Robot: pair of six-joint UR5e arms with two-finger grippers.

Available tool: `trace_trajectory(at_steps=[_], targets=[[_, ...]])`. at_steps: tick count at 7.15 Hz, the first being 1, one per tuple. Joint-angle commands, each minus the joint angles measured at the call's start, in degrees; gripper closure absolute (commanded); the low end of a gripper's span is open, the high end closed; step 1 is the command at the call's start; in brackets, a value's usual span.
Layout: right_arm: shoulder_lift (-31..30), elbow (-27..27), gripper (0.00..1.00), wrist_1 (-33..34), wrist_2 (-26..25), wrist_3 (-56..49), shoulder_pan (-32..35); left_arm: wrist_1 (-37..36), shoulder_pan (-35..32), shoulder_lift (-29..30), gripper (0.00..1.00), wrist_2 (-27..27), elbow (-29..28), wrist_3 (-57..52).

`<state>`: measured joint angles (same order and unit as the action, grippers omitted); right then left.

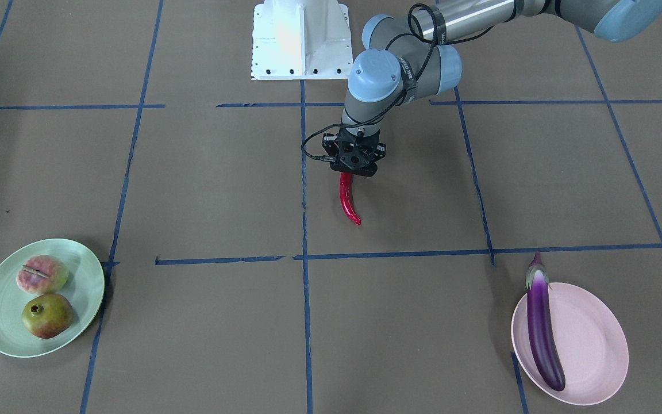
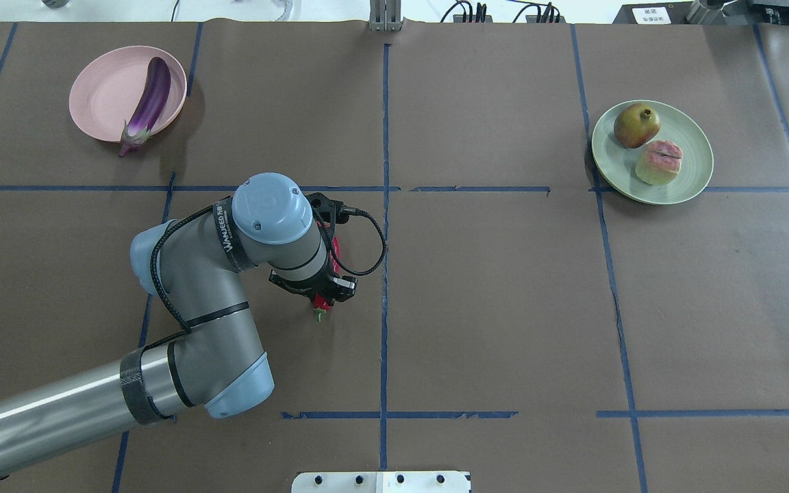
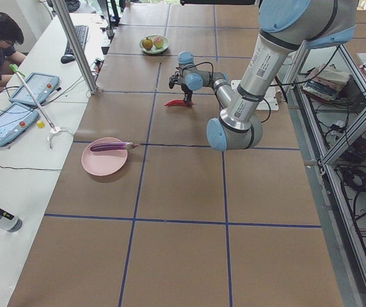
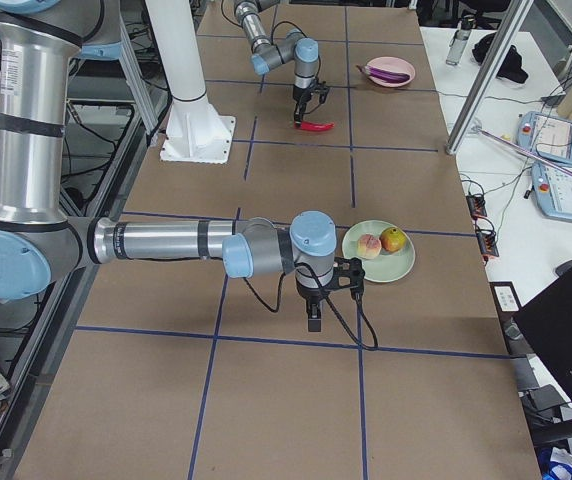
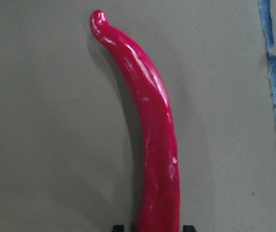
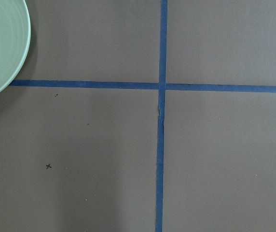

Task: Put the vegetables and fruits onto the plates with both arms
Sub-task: 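Move the left gripper to the red chili pepper and grasp it, then carry the chili to the pink plate and release it beside the eggplant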

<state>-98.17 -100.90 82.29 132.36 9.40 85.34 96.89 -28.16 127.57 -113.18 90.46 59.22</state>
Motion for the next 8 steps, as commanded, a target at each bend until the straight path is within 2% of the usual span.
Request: trace_trajectory(at_steps=[1,3,4,6,7,8], targets=[[0.00,0.00,0.00,0.07,0.00,0.00,0.00,-0.12,-3.63,0.14,1.00,-0.20,0.59,0.37],[0.00,0.18,0.00,0.07,-0.09,-0.26,0.00,-1.00,-14.93,-0.13,1.00,-0.46,-0.10,3.53],[0.00,0.18,0.00,-0.02,-0.09,-0.18,0.00,-1.53,-21.18,-0.47,1.00,-0.46,-3.77,3.01],[0.00,0.18,0.00,-0.02,0.00,-0.18,0.00,-0.74,-32.78,1.44,1.00,-0.46,-18.06,-15.42],[0.00,0.18,0.00,-0.11,-0.09,-0.18,0.00,-0.04,-34.49,5.63,1.00,-0.46,-27.00,-20.76],[0.00,0.18,0.00,-0.11,-0.09,-0.18,0.00,4.23,-34.68,6.11,0.94,-0.46,-31.18,-21.85]])
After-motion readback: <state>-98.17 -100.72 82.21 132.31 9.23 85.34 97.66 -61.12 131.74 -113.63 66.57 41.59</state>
